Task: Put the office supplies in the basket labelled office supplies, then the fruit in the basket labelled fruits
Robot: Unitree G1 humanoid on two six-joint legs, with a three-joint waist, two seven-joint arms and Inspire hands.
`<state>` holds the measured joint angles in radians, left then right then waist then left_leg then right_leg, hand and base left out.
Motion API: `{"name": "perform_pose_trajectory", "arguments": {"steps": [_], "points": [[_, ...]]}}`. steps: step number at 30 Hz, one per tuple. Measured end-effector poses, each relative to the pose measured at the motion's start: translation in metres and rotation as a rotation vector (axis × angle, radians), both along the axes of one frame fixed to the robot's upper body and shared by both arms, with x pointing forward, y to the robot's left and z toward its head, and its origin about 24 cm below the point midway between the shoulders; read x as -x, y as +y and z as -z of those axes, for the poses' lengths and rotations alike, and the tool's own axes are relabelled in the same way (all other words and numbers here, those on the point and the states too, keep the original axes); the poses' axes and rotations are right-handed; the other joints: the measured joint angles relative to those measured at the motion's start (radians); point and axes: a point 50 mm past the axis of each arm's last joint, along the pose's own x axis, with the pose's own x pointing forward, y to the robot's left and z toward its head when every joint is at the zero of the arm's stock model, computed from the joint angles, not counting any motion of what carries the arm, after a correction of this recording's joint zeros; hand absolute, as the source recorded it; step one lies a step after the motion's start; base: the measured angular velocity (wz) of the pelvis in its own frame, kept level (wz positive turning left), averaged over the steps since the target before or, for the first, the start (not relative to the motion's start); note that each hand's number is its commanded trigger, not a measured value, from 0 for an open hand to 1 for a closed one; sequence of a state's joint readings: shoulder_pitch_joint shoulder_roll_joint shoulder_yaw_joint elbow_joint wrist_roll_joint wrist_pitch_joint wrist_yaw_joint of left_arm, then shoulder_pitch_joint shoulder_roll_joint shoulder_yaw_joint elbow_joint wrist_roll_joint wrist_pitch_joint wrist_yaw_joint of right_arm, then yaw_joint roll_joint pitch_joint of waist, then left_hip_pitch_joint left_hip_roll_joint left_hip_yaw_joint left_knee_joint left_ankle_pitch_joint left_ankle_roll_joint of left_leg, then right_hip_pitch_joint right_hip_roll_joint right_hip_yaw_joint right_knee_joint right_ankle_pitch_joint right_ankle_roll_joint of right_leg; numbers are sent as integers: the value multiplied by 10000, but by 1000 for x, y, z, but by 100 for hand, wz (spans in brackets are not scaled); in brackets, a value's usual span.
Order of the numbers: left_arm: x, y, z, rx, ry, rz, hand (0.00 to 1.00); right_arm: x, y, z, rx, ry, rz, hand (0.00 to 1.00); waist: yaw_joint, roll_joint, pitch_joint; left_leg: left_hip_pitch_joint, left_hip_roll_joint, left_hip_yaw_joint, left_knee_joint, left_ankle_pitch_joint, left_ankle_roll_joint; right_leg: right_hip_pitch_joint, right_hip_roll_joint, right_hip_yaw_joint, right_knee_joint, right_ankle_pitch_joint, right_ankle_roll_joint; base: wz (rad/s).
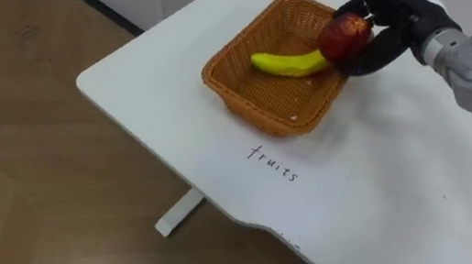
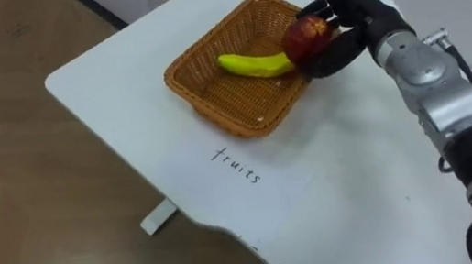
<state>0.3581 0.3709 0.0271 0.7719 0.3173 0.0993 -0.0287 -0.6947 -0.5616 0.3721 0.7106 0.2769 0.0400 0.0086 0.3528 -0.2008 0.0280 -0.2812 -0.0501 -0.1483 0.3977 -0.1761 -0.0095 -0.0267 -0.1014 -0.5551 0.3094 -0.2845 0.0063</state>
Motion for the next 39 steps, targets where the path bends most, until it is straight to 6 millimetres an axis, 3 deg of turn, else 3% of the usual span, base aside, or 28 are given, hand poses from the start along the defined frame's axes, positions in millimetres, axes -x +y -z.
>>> {"name": "perform_pose_trajectory", "arguments": {"steps": [2, 7, 12, 14, 16, 17, 26, 39], "points": [[-10, -2, -1, 40, -373, 215, 0, -4, -2, -6, 42, -167, 263, 100, 110, 61, 45, -253, -6, -6, 131, -7, 14, -172, 18, 4, -2, 17, 8, 9], [-11, -2, -2, -86, -477, 229, 0, -10, 0, -22, 59, -746, 483, 100, 117, 151, 101, -626, 71, -22, 174, -8, 19, -503, 119, 34, -22, 101, -59, -1], [-11, -2, -2, -83, -479, 280, 0, -14, 2, -33, 57, -1114, 582, 100, 121, 162, 93, -953, 201, 90, 310, -1, -1, -870, 200, 161, 5, 167, -151, -8], [-11, -2, -2, -94, -483, 272, 0, -15, -1, -39, 110, -1308, 710, 74, 132, 187, 79, -991, 213, 136, 321, 5, -7, -949, 213, 283, 12, 175, -155, -9], [-12, -2, -2, -94, -537, 302, 0, -16, -5, -44, 214, -1443, 821, 18, 151, 194, 80, -989, 220, 172, 316, 5, -6, -965, 212, 328, 9, 176, -154, -6], [-12, -3, -3, -91, -556, 308, 0, -16, -6, -47, 259, -1549, 926, 0, 150, 194, 80, -972, 222, 188, 312, 4, -6, -960, 210, 341, 9, 176, -153, -5], [-11, -1, -2, -175, -516, 220, 0, -17, 4, -43, 553, -1359, 547, 0, 415, 192, 59, -509, 383, 590, -48, 6, -10, -758, 219, 605, -15, 241, -172, -12], [-8, -1, -1, -195, -339, 163, 0, -19, 9, -45, 361, -1396, 410, 0, 673, 45, 13, -201, 378, 656, -196, 25, -21, -565, 202, 823, -9, 242, -173, -2]]}}
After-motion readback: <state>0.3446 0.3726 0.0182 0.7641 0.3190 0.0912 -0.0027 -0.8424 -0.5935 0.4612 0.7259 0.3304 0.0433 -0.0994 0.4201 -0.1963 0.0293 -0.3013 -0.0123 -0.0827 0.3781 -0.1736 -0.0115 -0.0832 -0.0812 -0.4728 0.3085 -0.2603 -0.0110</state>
